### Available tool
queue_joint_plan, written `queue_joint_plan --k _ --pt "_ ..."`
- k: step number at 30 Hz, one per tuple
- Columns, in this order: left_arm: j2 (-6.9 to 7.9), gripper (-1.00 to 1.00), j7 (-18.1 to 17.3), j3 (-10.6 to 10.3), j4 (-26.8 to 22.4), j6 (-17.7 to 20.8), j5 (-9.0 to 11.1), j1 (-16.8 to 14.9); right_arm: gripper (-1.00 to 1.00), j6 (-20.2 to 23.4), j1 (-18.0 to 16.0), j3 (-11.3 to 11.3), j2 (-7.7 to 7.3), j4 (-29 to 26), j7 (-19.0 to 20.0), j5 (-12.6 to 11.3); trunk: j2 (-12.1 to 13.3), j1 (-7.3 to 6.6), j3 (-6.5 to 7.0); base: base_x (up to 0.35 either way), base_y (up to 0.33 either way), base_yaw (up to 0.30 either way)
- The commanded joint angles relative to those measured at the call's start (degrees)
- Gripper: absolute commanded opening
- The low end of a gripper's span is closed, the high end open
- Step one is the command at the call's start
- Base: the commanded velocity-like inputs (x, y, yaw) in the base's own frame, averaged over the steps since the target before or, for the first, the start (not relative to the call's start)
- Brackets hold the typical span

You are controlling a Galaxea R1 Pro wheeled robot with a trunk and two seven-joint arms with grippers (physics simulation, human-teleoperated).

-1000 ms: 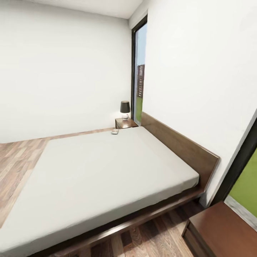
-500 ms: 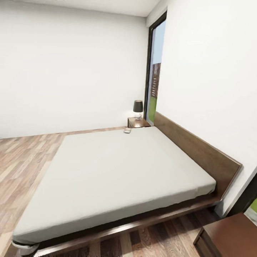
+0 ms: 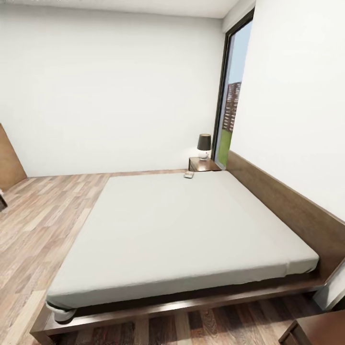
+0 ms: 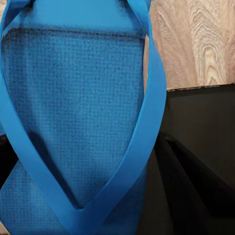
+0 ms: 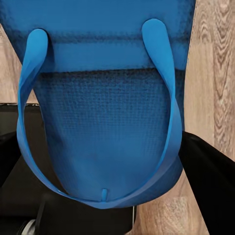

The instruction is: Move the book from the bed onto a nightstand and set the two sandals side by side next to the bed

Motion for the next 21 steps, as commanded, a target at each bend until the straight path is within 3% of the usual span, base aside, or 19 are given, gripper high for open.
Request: queue_joint_plan --k 1,21 --pt "-0.01 -1.0 -0.07 -0.47 0.1 -0.2 0.46 -0.07 -1.0 -0.26 -0.06 0.45 -0.02 0.1 0.28 -0.72 -0.11 0.03 -0.14 0.0 0.003 0.252" --pt "0.06 -1.0 -0.12 -0.4 0.1 -0.2 0.48 -0.07 -1.0 -0.26 -0.06 0.45 -0.02 0.11 0.28 -0.72 -0.11 0.03 -0.69 0.0 0.023 0.252"
